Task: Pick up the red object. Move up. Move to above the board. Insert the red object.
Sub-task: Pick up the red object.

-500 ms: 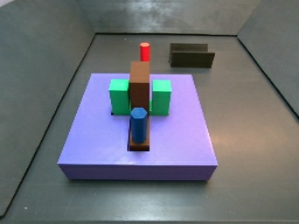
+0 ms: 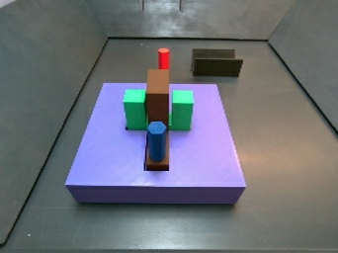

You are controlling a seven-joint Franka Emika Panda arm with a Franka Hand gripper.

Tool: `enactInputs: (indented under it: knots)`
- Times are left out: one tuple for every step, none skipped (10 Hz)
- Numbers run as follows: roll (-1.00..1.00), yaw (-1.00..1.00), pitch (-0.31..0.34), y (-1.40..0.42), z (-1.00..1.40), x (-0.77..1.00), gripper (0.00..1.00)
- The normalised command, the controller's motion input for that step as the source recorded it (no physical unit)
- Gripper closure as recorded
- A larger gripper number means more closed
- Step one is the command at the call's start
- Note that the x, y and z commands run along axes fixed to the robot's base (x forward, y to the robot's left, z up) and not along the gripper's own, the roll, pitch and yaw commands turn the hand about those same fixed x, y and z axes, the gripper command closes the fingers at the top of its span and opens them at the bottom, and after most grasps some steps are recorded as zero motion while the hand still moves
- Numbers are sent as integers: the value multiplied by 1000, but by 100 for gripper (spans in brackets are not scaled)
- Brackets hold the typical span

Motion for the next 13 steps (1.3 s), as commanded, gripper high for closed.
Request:
enactInputs:
  knots:
    - [0,0,-31,-837,-277,217,0]
    - [0,0,0,-614,-309,274,0]
    - [-107,-40,-29,-351,-369,109,0]
    - [-164,0,-29,-174,-374,80,0]
    - [-150,0,-63,-80,-303,29,0]
    - [-141,0,-74,-43,-269,0,0]
    - [-66,0,-59,-331,-169,0,0]
    - [-70,0,-59,-363,-191,31,0]
    - [-107,0,-54,-260,-294,17,0]
    - [-139,0,-69,-197,-280,0,0]
    - [-116,0,-60,-106,-277,11,0]
    - [-79,0,-43,-74,-271,0,0]
    - [-84,0,-39,-40,-271,0,0]
